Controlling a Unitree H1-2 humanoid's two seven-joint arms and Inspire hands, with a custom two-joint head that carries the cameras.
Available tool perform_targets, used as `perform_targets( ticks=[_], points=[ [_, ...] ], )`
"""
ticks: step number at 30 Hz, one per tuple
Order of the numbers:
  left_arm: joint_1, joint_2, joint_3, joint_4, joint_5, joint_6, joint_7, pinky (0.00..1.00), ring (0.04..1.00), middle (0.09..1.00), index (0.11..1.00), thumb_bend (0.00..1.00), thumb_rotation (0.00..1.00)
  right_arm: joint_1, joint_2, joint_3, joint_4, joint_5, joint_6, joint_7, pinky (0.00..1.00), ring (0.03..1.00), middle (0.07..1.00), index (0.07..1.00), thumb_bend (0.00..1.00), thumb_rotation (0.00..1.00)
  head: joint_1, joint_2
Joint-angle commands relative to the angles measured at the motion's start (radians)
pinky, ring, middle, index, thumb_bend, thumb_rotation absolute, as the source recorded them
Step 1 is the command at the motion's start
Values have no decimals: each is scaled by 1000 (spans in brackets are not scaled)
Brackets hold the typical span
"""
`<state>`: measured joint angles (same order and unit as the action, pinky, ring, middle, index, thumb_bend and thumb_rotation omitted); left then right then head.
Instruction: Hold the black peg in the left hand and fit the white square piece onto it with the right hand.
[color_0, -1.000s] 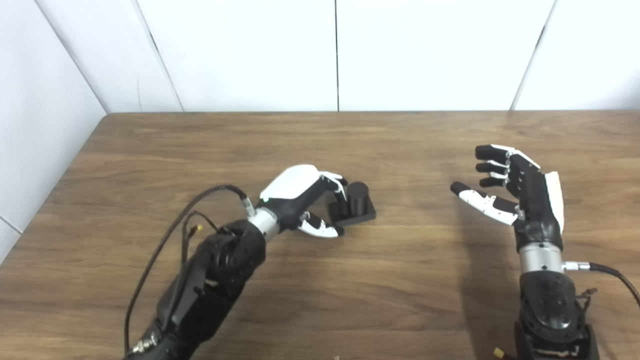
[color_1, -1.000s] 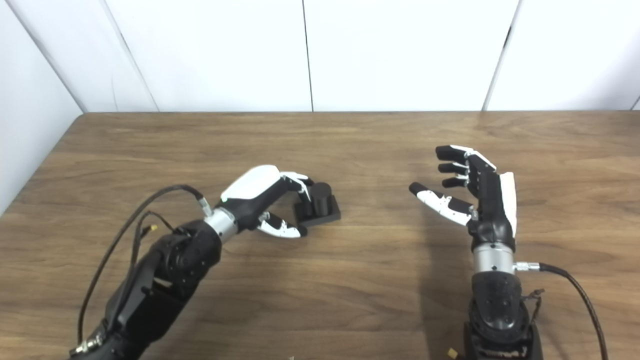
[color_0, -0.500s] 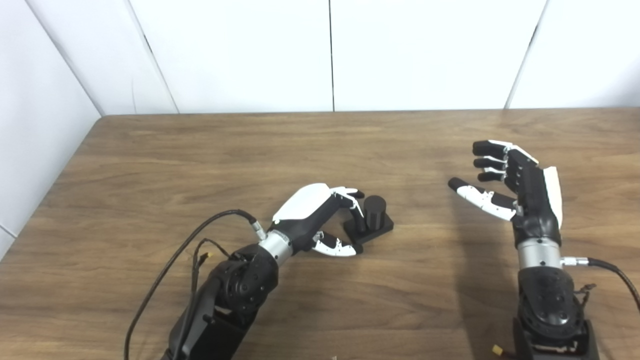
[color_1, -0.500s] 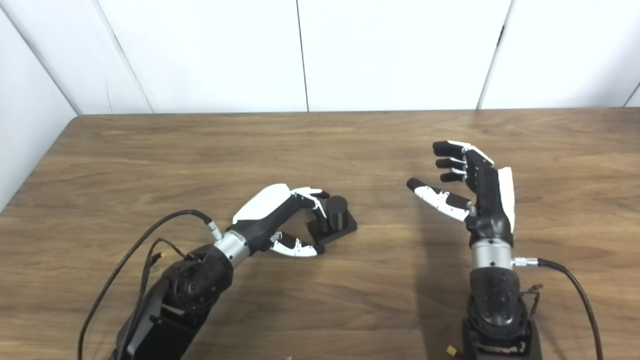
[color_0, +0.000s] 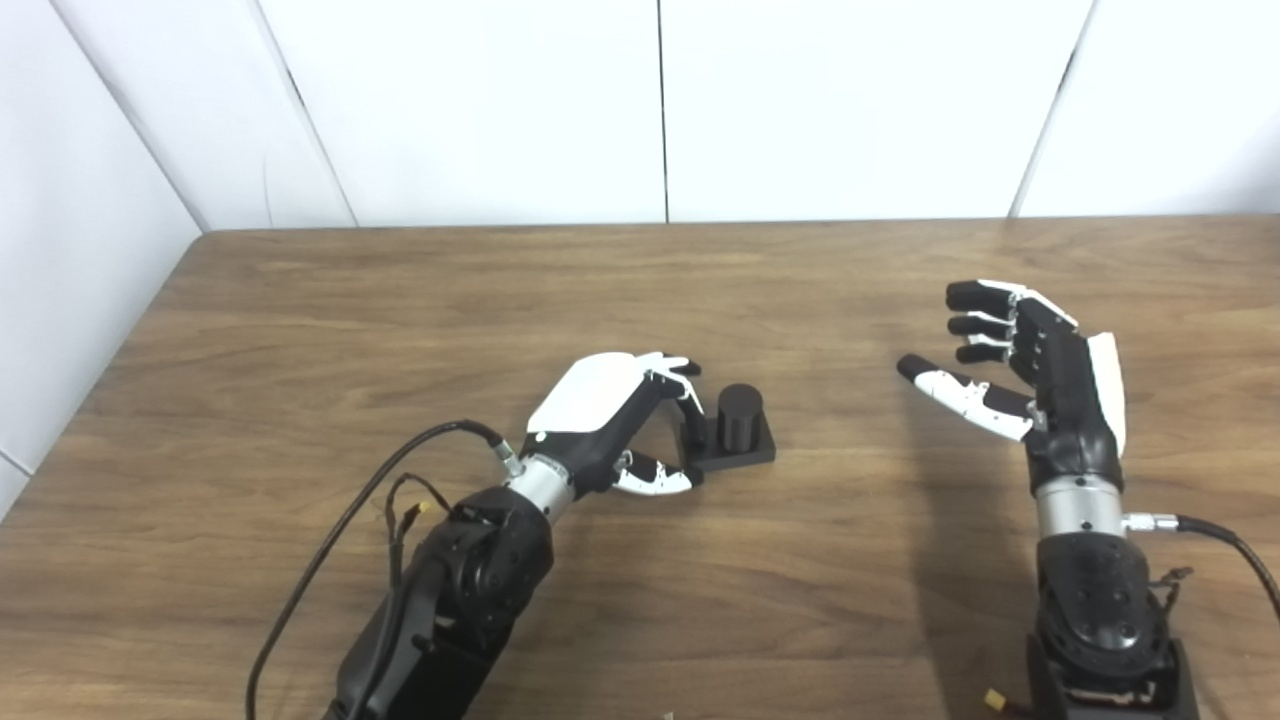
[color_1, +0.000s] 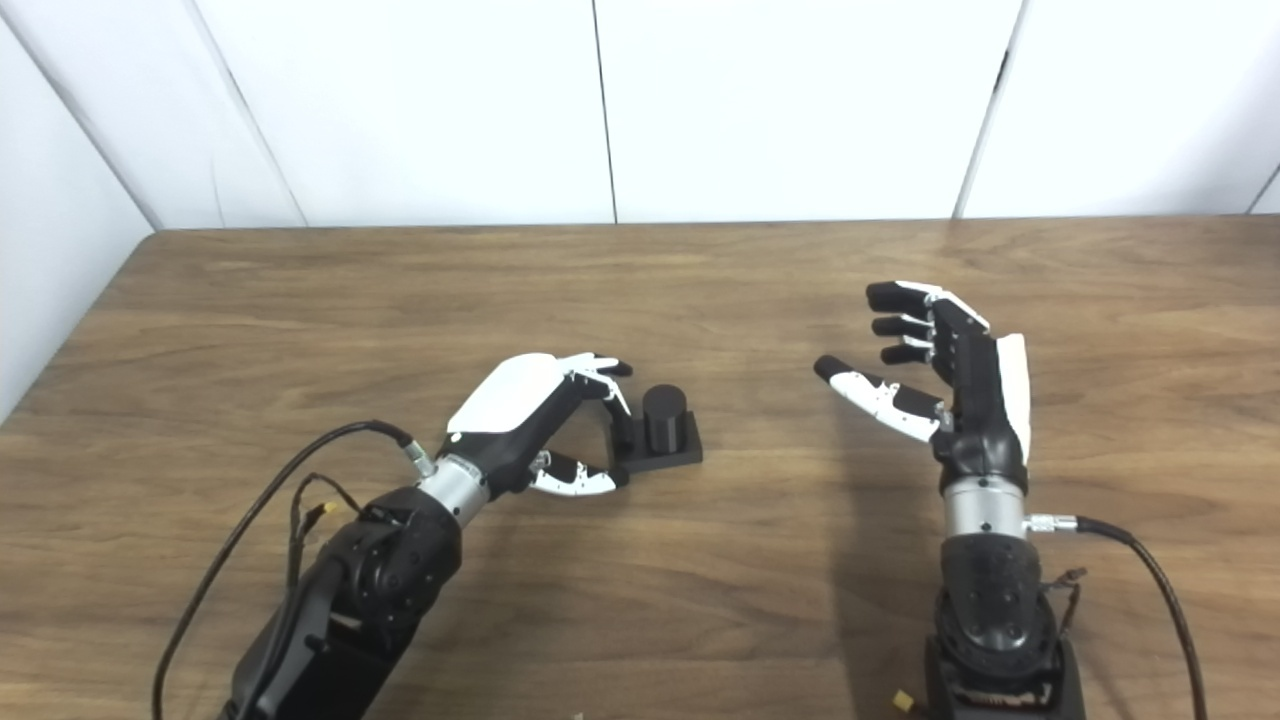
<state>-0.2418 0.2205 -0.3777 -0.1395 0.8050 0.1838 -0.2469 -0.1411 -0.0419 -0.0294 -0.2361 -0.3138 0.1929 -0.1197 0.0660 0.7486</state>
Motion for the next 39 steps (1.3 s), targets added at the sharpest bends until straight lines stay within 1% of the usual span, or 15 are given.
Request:
perform_targets(
  ticks=[1, 7, 10, 14, 18, 29, 31, 32, 34, 39],
  points=[
    [-22, -7, 4, -7, 34, 5, 33, 922, 927, 886, 494, 521, 80, -38, 1, -4, -30, 7, -17, -7, 567, 663, 692, 655, 688, 106, 2, 2],
    [-18, -20, 8, -5, 63, 7, 39, 904, 917, 878, 497, 519, 83, -36, 2, -3, -31, 4, -16, -7, 552, 658, 695, 652, 691, 101, 2, 6],
    [-16, -23, 12, -3, 66, 3, 45, 892, 907, 876, 496, 519, 84, -35, 5, -4, -32, 8, -11, -6, 567, 666, 695, 650, 690, 100, 4, 7],
    [-16, -29, 18, 3, 61, 1, 53, 889, 902, 871, 495, 520, 83, -35, 6, -4, -29, 13, -15, -6, 549, 662, 699, 651, 688, 92, 4, 9],
    [-15, -35, 22, 7, 59, -1, 57, 884, 897, 868, 495, 520, 83, -37, 6, 0, -29, 1, -8, -9, 553, 664, 699, 649, 692, 99, 4, 9],
    [-18, -45, 16, 16, 67, 6, 65, 857, 891, 866, 498, 519, 84, -36, 3, 0, -30, 6, -4, -5, 564, 673, 706, 645, 690, 107, 5, 15],
    [-21, -46, 14, 20, 69, 6, 64, 850, 889, 866, 599, 757, 205, -36, 4, -2, -29, 15, -5, -3, 566, 678, 709, 643, 689, 100, 5, 15],
    [-22, -46, 14, 21, 70, 5, 64, 847, 888, 866, 625, 814, 235, -36, 5, -2, -29, 17, -5, -2, 567, 679, 710, 642, 689, 99, 5, 15],
    [-24, -46, 12, 26, 73, 6, 62, 842, 888, 867, 652, 864, 258, -36, 4, -2, -26, 18, -9, -4, 581, 687, 706, 639, 690, 97, 5, 15],
    [-31, -43, 4, 34, 89, 15, 49, 832, 887, 872, 681, 877, 260, -38, -2, 4, -25, 4, -15, -7, 578, 682, 701, 628, 689, 94, 5, 19]
  ],
)
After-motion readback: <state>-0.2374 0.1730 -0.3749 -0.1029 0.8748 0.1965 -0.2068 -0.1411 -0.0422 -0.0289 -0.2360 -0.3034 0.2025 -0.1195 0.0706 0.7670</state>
